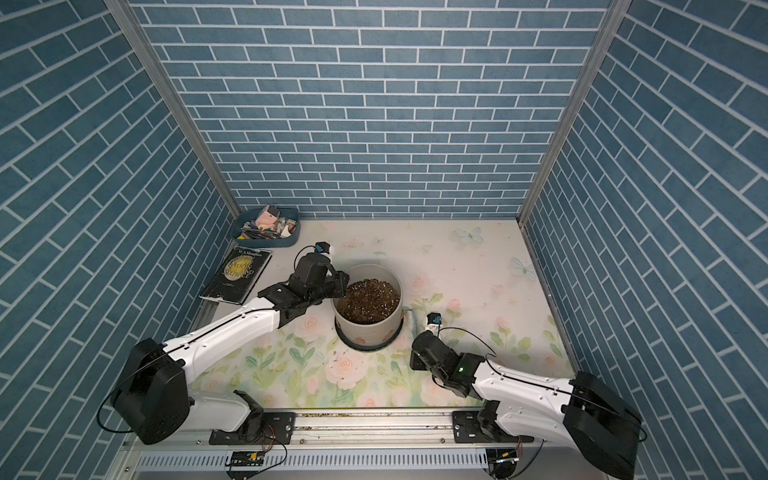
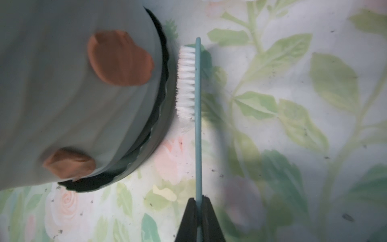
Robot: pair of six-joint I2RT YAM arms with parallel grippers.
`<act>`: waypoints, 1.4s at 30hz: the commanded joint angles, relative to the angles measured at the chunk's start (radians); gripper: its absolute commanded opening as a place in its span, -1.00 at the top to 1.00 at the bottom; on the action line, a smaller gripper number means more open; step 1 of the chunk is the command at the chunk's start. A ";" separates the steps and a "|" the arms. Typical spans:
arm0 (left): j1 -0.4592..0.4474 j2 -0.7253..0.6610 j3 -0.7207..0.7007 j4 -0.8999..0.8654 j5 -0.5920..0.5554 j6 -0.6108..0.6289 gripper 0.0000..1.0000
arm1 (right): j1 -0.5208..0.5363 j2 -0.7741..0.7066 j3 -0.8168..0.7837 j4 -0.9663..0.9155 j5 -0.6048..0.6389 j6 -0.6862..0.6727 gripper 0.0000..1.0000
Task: Scrub the dried mud off the ceramic pot
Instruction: Brush off the soil from the pot, then rotate the pot on the tray.
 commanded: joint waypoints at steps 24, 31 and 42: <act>0.003 -0.023 -0.015 -0.016 -0.044 0.002 0.24 | 0.026 -0.306 -0.026 -0.100 0.064 0.020 1.00; 0.005 -0.027 -0.020 -0.018 -0.051 0.004 0.24 | -0.071 -0.316 0.022 -0.302 0.091 0.033 1.00; 0.006 -0.001 -0.002 -0.006 -0.057 0.019 0.08 | -0.127 -0.084 0.183 -0.460 0.148 -0.054 1.00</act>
